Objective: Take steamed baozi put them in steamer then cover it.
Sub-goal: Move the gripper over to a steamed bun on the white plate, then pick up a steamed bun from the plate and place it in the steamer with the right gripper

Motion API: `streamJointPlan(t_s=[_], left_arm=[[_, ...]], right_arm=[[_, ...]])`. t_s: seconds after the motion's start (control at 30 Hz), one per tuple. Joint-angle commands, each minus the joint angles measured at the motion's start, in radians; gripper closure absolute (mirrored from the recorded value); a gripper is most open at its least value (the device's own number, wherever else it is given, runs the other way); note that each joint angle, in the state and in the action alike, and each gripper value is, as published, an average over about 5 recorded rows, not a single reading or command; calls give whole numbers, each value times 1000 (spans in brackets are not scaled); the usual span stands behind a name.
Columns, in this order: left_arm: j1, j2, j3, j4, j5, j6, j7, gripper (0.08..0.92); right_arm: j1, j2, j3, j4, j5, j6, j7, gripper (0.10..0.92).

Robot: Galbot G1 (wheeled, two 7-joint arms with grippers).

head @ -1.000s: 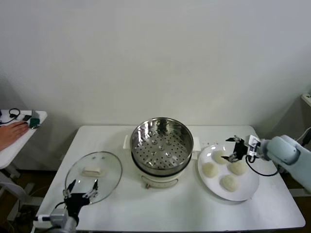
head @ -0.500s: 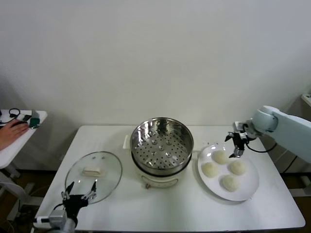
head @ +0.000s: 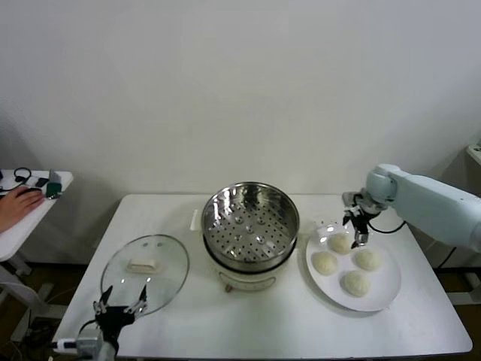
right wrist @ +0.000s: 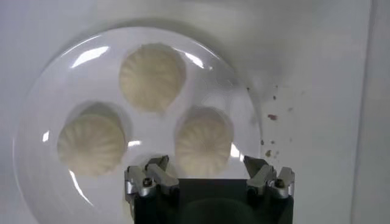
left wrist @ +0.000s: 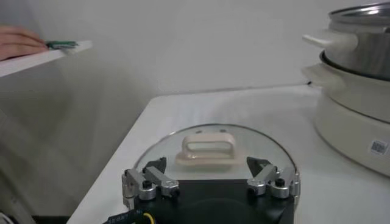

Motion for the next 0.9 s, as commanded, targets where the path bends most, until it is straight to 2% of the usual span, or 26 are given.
streamJointPlan(t_s=[0.03, 0.2, 0.27, 0.43, 0.53, 0.73, 0.9], left_arm=[[0, -2, 0, 7, 7, -2, -1, 177], [0, -5, 1, 8, 14, -4, -2, 177], [-1, -6, 1, 8, 17, -4, -3, 177], [0, -13, 3, 7, 23, -3, -4, 177], [3, -16, 5, 8, 28, -4, -5, 177], [9, -19, 6, 5, 33, -3, -8, 177], [11, -22, 7, -2, 38, -2, -9, 177]], right_arm=[[-54, 41, 30, -62, -19, 6, -16, 203], [-73, 55, 65, -106, -49, 22, 0, 209], [-75, 59, 73, -117, -57, 26, 4, 236], [-73, 58, 81, -117, -63, 32, 4, 364], [-73, 55, 88, -109, -53, 36, 2, 405], [-48, 43, 84, -80, -52, 59, -3, 420], [110, -3, -19, 28, -19, 107, -12, 422]])
